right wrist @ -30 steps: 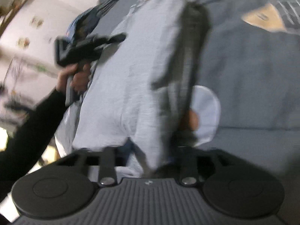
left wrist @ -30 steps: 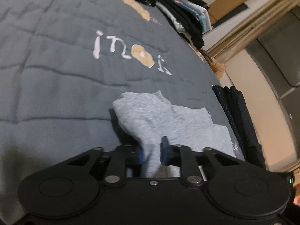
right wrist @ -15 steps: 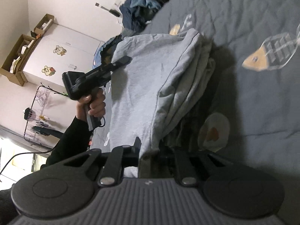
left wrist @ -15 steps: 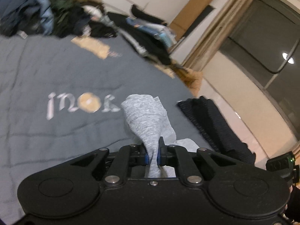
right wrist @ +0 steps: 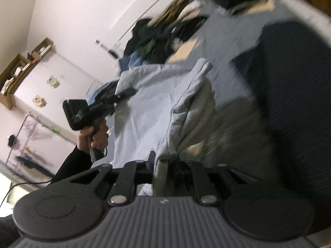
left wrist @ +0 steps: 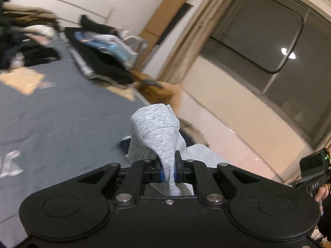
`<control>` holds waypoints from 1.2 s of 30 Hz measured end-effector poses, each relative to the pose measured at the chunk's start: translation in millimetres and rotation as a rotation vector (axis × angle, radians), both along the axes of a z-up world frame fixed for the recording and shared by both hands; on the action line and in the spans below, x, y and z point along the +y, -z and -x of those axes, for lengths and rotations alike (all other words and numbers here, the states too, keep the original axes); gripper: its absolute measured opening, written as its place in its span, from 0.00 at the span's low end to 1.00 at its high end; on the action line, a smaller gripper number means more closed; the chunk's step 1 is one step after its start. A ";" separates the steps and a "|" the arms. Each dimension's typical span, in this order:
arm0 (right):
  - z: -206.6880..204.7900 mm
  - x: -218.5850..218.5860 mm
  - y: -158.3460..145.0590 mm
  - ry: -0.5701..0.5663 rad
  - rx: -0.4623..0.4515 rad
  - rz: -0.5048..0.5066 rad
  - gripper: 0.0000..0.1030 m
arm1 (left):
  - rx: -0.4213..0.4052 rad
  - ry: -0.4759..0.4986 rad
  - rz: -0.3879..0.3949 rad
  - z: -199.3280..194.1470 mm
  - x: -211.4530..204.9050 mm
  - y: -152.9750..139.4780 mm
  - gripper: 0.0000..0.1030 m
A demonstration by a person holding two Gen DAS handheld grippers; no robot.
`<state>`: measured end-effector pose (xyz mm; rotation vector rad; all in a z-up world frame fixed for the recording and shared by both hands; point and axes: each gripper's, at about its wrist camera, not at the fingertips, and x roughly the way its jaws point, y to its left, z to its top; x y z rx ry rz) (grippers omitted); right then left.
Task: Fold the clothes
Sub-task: 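Grasp the folded t-shirt with the left tool and lift it, then carry the folded t-shirt with the left tool onto the navy dotted garment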
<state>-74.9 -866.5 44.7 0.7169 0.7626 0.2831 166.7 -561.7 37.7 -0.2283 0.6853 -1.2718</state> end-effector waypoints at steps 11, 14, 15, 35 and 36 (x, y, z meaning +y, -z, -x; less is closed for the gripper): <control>35.1 -160.2 38.9 0.203 0.100 0.147 0.12 | 0.055 0.149 0.020 9.3 -216.5 45.2 0.08; 43.5 -201.9 58.9 0.256 0.138 0.176 0.12 | 0.100 0.141 -0.054 8.0 -250.9 96.4 0.08; 46.4 -206.3 63.1 0.271 0.138 0.182 0.13 | 0.104 0.136 -0.098 7.7 -259.6 114.1 0.08; 88.7 -182.1 80.8 0.422 -0.070 0.356 0.60 | -0.094 0.069 -0.040 57.7 -176.5 96.5 0.60; 84.4 -171.4 83.5 0.406 -0.097 0.350 0.61 | -0.111 0.099 -0.018 70.7 -181.9 92.5 0.61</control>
